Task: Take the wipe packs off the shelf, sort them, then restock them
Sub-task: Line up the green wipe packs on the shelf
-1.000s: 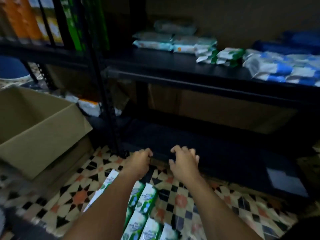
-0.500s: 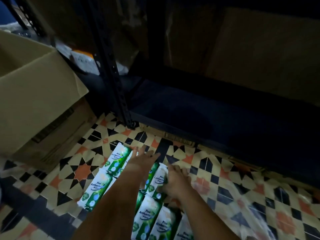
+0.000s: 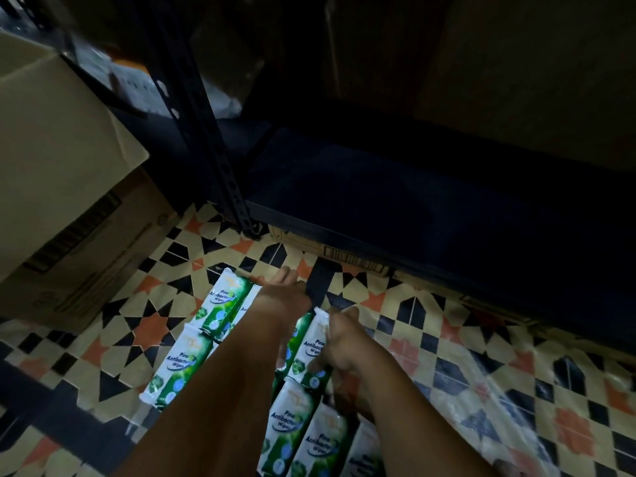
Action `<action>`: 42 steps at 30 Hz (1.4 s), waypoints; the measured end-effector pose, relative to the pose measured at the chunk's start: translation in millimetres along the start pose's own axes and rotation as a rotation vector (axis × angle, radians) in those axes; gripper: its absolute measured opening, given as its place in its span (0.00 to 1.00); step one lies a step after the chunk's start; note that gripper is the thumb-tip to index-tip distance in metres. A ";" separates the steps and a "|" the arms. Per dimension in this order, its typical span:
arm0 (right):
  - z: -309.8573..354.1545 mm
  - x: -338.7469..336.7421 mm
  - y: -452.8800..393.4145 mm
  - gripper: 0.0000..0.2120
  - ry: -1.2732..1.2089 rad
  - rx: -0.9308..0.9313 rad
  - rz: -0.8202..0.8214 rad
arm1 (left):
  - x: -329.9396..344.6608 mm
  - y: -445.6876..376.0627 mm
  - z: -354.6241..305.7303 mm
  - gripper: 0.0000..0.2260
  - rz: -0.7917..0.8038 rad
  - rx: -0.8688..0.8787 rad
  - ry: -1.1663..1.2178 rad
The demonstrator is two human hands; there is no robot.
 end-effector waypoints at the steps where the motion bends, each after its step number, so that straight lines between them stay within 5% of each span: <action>1: 0.6 -1.1 2.2 0.58 -0.018 -0.020 0.004 | 0.1 3.1 0.3 0.37 0.014 0.001 0.016; 14: 12.0 -62.7 70.6 0.22 -0.279 -0.169 -0.094 | -39.7 33.9 3.6 0.35 0.168 0.020 0.293; 18: 11.0 -91.9 104.6 0.20 -0.478 -0.215 -0.211 | -74.1 70.6 17.7 0.34 0.088 0.051 0.571; 24: 22.2 -137.5 163.0 0.23 -0.744 -0.315 -0.408 | -98.5 114.1 46.6 0.21 -0.200 0.082 1.274; 29: 52.9 -181.4 208.0 0.21 -0.801 -0.459 -0.608 | -148.9 162.2 51.3 0.20 -0.430 0.195 1.564; 37: 121.7 -279.5 312.5 0.17 -0.612 -0.702 -1.073 | -248.9 239.6 85.1 0.28 -0.890 0.300 1.594; 42: 157.0 -326.2 374.4 0.04 -0.519 -0.818 -1.268 | -308.9 280.5 105.5 0.36 -1.050 0.272 1.539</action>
Point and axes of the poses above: each hand's wrist, its own y-axis away from the middle knuckle, its own x-axis out of the palm, z = x × y, the point moved 8 cm from there along -y, towards the middle knuckle, and after that the axes turned 5 degrees about -x, right-handed, at the moved point
